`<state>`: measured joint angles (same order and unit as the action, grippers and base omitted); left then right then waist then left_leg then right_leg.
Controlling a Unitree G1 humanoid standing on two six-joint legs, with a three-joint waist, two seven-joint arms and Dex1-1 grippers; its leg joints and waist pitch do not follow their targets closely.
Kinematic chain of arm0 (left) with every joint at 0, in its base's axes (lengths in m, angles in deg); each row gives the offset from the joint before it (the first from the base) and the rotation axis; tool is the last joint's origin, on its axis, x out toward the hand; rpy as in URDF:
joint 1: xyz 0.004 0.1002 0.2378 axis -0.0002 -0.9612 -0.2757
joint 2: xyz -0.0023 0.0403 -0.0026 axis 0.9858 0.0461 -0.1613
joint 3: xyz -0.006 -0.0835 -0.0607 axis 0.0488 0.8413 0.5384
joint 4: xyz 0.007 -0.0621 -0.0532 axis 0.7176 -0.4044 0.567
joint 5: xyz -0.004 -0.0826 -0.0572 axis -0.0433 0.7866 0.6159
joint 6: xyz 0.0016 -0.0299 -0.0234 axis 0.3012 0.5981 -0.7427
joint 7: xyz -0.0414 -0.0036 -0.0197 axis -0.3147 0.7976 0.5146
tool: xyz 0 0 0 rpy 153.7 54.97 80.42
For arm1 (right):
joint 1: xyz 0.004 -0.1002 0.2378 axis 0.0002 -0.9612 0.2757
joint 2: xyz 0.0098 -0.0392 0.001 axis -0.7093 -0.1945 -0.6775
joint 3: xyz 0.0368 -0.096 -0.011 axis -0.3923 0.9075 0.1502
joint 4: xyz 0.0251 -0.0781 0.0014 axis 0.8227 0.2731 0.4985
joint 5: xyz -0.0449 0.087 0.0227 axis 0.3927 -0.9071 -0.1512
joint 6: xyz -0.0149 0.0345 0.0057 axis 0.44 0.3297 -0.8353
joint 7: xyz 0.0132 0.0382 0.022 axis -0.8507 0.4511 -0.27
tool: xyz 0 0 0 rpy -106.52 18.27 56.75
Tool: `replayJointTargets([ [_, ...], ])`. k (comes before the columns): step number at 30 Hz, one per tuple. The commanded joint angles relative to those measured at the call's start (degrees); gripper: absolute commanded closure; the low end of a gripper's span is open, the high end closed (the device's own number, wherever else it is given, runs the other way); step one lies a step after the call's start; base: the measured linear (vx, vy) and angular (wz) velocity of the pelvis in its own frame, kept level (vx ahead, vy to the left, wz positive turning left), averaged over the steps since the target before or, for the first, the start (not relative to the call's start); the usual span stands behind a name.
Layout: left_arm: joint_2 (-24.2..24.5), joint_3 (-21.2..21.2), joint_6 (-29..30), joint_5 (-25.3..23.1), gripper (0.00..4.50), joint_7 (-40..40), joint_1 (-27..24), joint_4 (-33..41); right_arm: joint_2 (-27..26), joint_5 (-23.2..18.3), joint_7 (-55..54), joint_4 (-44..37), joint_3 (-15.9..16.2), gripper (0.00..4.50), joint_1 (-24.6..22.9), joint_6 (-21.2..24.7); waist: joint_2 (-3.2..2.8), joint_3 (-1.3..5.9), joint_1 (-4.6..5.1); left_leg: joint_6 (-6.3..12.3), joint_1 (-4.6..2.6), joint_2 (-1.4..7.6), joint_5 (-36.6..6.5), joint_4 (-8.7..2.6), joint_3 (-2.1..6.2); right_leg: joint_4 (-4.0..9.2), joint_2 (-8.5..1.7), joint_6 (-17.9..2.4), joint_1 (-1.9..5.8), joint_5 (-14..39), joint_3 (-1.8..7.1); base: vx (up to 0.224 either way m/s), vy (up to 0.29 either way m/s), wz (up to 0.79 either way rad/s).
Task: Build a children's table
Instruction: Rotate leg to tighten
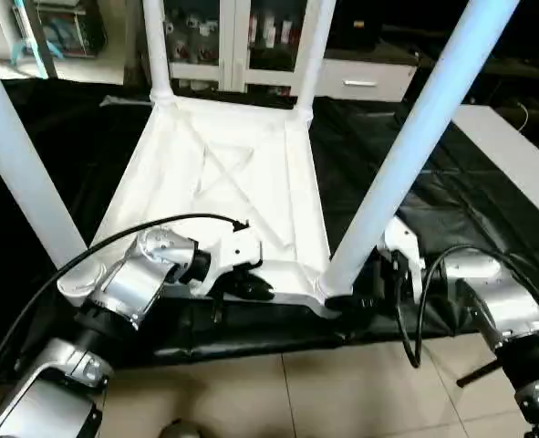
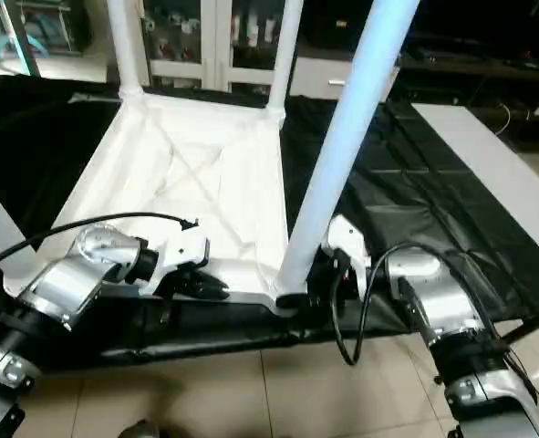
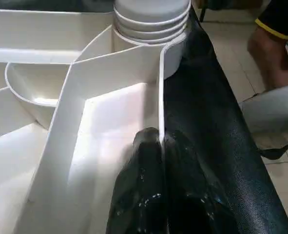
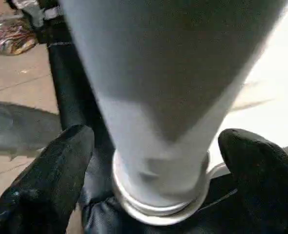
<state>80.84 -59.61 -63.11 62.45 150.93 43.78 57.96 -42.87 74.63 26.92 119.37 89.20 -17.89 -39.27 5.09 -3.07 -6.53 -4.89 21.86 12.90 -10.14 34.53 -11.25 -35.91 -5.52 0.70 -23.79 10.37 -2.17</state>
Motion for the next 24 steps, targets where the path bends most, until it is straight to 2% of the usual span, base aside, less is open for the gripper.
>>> replayJointTargets([
  [1, -1.3, -2.6, -1.0, -0.4, 4.5, 2.4, 0.6, 0.4, 0.7, 0.6, 1.0, 0.9, 0.6, 0.41, 0.8, -1.2, -1.15, 4.15, 0.37, 0.36, -1.56, 0.38, -12.2, -4.14, 0.04, 3.46, -1.61, -14.3, 2.63, 4.2, 1.21, 0.0, 0.0, 0.0],
  [2, -1.3, -2.7, -1.1, -0.4, 4.5, 2.5, 0.6, 0.4, 0.5, 0.8, 1.1, 1.3, 0.6, 0.46, 0.9, -1.4, -1.13, 4.13, 0.35, 0.4, -1.53, 0.39, -12.2, -4.13, 0.04, 3.44, -1.6, -14.4, 2.63, 4.1, 1.2, 0.0, 0.0, 0.0],
  [3, -1.4, -2.8, -1.0, -0.3, 4.5, 2.6, 0.5, 0.7, -0.6, 1.7, 0.5, 3.4, 0.8, 0.6, 1.2, -3.6, -1.46, 4.13, 0.27, 0.3, -1.57, 0.4, -12.5, -4.16, 0.07, 3.42, -1.68, -14.5, 2.64, 4.2, 1.2, 0.0, 0.0, 0.0],
  [5, -1.6, -2.9, -1.1, -0.3, 4.5, 2.6, 0.4, 0.6, -2.0, 2.6, -0.3, 5.6, 1.0, 0.84, 1.6, -6.0, -1.33, 4.16, 0.44, -0.08, -1.61, 0.39, -13.6, -4.15, 0.03, 3.54, -1.72, -14.7, 2.54, 5.1, 1.18, 0.0, 0.0, 0.0],
  [7, -1.6, -3.1, -1.2, -0.5, 4.5, 2.5, 0.4, 0.4, -2.3, 2.8, -0.1, 6.1, 1.2, 0.94, 1.7, -6.3, -1.3, 4.1, 0.44, -0.13, -1.61, 0.38, -13.8, -4.23, 0.07, 3.58, -1.62, -14.7, 2.6, 5.5, 1.17, 0.0, 0.0, 0.0],
  [13, -1.7, -3.2, -1.0, -0.5, 4.5, 2.4, -0.1, 0.8, -2.9, 3.0, 0.6, 7.3, 1.1, 1.6, 2.1, -7.4, -1.38, 4.15, 0.57, 0.28, -1.5, 0.4, -13.3, -4.26, 0.13, 3.51, -1.68, -14.6, 2.81, 5.2, 1.21, 0.0, 0.0, 0.0],
  [18, -1.4, -3.4, -0.9, -0.5, 4.5, 2.7, -0.4, 1.0, -3.6, 3.0, 1.9, 8.7, 0.7, 1.74, 2.7, -8.8, -1.15, 4.04, 0.69, 0.59, -1.64, 0.45, -14.1, -4.25, 0.03, 3.69, -1.67, -14.7, 2.6, 6.6, 1.23, 0.0, 0.0, 0.0],
  [22, -1.3, -3.4, -0.4, -0.7, 4.5, 3.0, -0.9, 1.7, -3.8, 2.1, 2.4, 8.2, 0.3, 1.76, 1.9, -7.9, -0.97, 4.06, 0.67, 0.8, -1.55, 0.47, -13.5, -4.25, 0.06, 3.61, -1.71, -14.5, 2.69, 6.8, 1.25, 0.0, 0.0, 0.0],
  [23, -1.9, -3.0, 0.4, -1.0, 4.5, 1.4, -1.0, 1.6, -5.5, 0.2, -0.5, 8.2, -2.0, 1.76, 1.5, -7.3, -0.94, 4.06, 0.7, 1.02, -1.55, 0.46, -13.1, -4.22, -0.01, 3.6, -1.73, -14.5, 2.6, 6.4, 1.3, 0.0, 0.0, 0.0],
  [24, -2.0, -3.0, 0.5, -1.0, 4.5, 1.2, -1.0, 1.6, -5.7, -0.1, -0.9, 8.2, -2.3, 1.76, 1.4, -7.3, -0.99, 4.06, 0.67, 1.02, -1.52, 0.47, -13.1, -4.26, 0.04, 3.6, -1.77, -14.5, 2.62, 6.5, 1.29, 0.0, 0.0, 0.0],
])
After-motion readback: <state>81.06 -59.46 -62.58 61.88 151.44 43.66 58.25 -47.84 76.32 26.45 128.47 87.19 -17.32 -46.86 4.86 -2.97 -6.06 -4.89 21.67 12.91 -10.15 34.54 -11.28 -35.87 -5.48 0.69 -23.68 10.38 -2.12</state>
